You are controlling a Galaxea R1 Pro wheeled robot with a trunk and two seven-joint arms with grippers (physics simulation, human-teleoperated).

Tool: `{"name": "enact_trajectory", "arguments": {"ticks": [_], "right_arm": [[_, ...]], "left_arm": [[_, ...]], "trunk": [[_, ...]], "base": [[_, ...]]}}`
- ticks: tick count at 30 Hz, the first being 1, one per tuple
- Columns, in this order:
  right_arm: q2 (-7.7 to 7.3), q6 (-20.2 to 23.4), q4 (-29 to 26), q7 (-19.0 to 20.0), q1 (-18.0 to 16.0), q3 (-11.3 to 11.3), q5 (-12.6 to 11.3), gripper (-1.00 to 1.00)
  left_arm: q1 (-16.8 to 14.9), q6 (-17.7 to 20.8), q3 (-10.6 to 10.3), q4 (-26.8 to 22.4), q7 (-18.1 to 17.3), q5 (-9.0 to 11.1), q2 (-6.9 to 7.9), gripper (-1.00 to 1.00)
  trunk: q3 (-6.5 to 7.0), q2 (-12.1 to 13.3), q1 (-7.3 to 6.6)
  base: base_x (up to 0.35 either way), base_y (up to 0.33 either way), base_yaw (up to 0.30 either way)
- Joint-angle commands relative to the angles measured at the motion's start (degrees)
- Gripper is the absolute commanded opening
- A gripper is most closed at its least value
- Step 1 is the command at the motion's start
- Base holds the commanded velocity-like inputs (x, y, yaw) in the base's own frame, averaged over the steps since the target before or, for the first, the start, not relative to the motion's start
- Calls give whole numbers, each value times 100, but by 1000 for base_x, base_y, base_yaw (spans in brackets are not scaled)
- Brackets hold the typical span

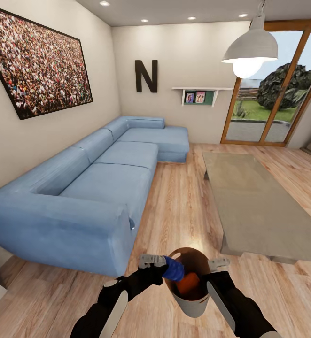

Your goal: Put the three can of soda from the living room inside the tash can in the kitchen.

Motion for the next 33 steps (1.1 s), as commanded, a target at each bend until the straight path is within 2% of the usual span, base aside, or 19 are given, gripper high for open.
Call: {"name": "enact_trajectory", "arguments": {"ticks": [1, 3, 4, 29, 30, 33], "right_arm": [[0, -7, -3, 10, -2, 0, 17, -100], [3, -7, -3, 10, -2, 0, 16, -100], [4, -7, -3, 10, -2, 0, 16, -100], [8, -7, -3, 10, -2, 8, 16, -100], [8, -7, -3, 10, -2, 7, 16, -100], [8, -7, -3, 10, -2, 3, 16, -100]], "left_arm": [[0, -3, -1, 0, 6, -1, 0, -100], [0, -3, -1, -1, 10, 1, 0, -100], [0, -2, -1, -1, 11, 2, 0, 100], [0, 3, 33, -26, -60, 17, 25, 100], [0, 4, 57, -50, -159, 16, 68, 100], [0, 12, 80, -78, -478, 23, 337, 100]], "trunk": [[1, 0, 0], [1, 0, 0], [1, 0, 0], [1, 0, 0], [1, 0, 0], [1, 0, 0]], "base": [[0, 0, 0], [0, 0, 0], [0, 0, 0], [0, 0, 0], [0, 0, 0], [0, 0, 0]]}}
